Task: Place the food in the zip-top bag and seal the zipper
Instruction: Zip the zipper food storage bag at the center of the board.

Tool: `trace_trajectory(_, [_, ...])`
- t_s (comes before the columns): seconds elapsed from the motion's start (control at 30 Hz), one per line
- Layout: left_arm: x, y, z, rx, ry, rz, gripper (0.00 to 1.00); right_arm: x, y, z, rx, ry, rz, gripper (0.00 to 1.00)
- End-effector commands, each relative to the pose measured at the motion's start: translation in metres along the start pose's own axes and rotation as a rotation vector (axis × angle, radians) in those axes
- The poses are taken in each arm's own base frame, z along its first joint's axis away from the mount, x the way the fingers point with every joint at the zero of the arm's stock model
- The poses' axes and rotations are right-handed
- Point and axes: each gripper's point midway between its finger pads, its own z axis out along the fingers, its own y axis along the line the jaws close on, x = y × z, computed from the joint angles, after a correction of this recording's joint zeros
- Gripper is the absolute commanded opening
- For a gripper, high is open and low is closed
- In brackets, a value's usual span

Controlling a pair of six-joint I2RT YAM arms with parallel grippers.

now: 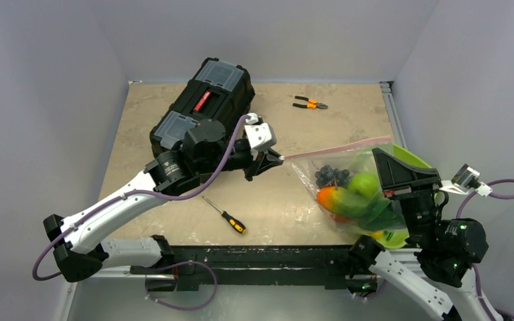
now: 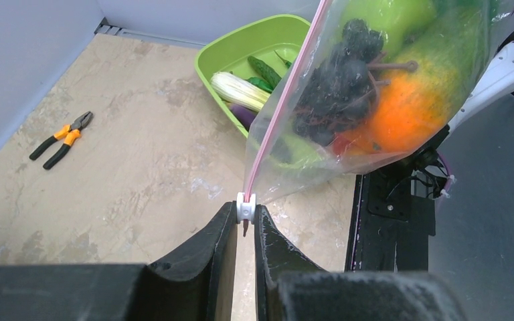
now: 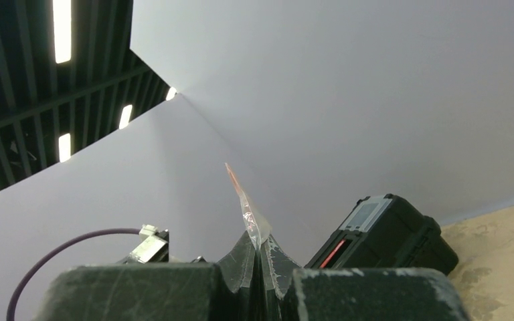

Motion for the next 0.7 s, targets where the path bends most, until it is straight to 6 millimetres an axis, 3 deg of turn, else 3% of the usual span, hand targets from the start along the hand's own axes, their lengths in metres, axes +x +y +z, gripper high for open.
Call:
trace_trajectory(0.0, [0.005,0.011,-0.003,-0.050,0.031,0.026,0.00,-0.055,0.022,-0.008,-0.049,-0.168,0.064,0.00])
trace_trajectory(0.1, [0.004,0.010,-0.003,-0.045,0.027,0.026,0.00,-0.054,0.025,-0.008,-0.060,-0.158,0.058,0.00])
trace_trajectory(0.2, [0.003,0.009,-0.003,-0.038,0.026,0.027,0.00,-0.038,0.024,0.000,-0.061,-0.115,0.056,0.00])
trace_trajectory(0.27, [0.002,0.009,-0.004,-0.040,0.027,0.030,0.13,-0.020,0.022,0.007,-0.078,-0.081,0.060,0.00])
trace_trajectory(0.37, [0.000,0.011,-0.009,-0.053,0.024,0.043,0.48,0.011,0.022,0.021,-0.093,-0.003,0.057,0.00])
trace_trajectory(0.53, [-0.010,0.034,-0.026,-0.214,-0.026,0.064,0.75,0.050,0.007,0.040,-0.055,0.074,0.034,0.00])
trace_trajectory(0.67, [-0.025,0.065,-0.060,-0.444,-0.120,0.064,0.82,0.073,-0.003,0.047,-0.031,0.121,0.021,0.00])
